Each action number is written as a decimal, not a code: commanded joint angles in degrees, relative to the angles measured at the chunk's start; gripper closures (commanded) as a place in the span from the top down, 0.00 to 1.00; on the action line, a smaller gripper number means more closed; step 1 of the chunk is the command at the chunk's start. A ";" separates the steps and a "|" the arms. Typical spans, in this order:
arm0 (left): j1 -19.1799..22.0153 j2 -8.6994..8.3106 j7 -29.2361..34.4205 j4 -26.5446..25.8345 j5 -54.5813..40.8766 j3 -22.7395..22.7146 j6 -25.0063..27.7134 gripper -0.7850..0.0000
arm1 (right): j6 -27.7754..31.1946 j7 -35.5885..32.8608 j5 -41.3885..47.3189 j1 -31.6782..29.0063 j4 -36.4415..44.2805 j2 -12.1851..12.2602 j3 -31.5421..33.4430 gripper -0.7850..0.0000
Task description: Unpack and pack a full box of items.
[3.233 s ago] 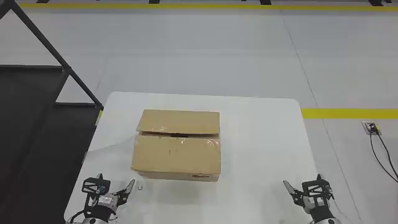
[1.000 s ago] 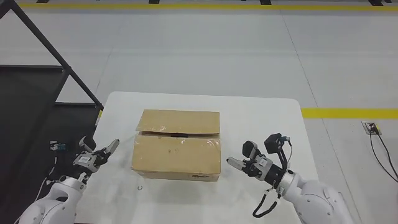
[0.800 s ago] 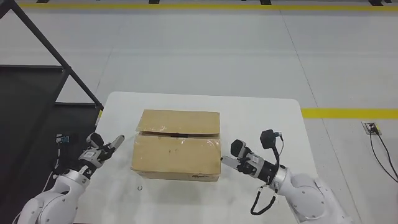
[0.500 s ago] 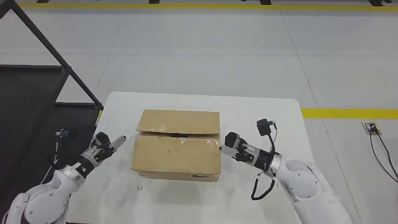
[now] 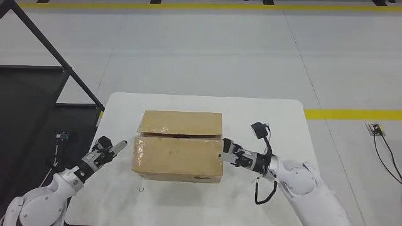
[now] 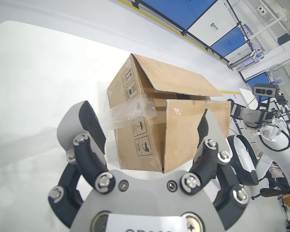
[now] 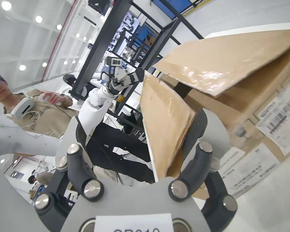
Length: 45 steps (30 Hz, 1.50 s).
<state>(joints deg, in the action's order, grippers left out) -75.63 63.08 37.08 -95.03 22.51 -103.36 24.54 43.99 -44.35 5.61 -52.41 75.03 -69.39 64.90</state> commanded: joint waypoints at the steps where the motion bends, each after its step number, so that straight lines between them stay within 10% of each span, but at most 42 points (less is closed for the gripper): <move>1: -0.26 -0.05 -0.47 -0.44 0.33 0.44 -0.46 1.00 | 1.83 -2.41 2.73 -0.44 0.60 0.26 0.21 1.00; 25: -1.75 -1.06 -3.81 -2.07 -4.08 -0.90 -1.13 1.00 | 5.33 -10.61 8.04 -6.23 10.93 5.70 0.32 1.00; 45: 3.01 -1.23 -11.57 8.10 28.49 12.09 -6.16 1.00 | 6.52 -9.42 9.29 -5.16 11.69 7.63 -2.14 1.00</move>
<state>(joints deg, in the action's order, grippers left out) -72.53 61.88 25.66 -86.90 50.81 -91.40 17.74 50.44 -53.84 14.88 -57.59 86.67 -61.84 62.83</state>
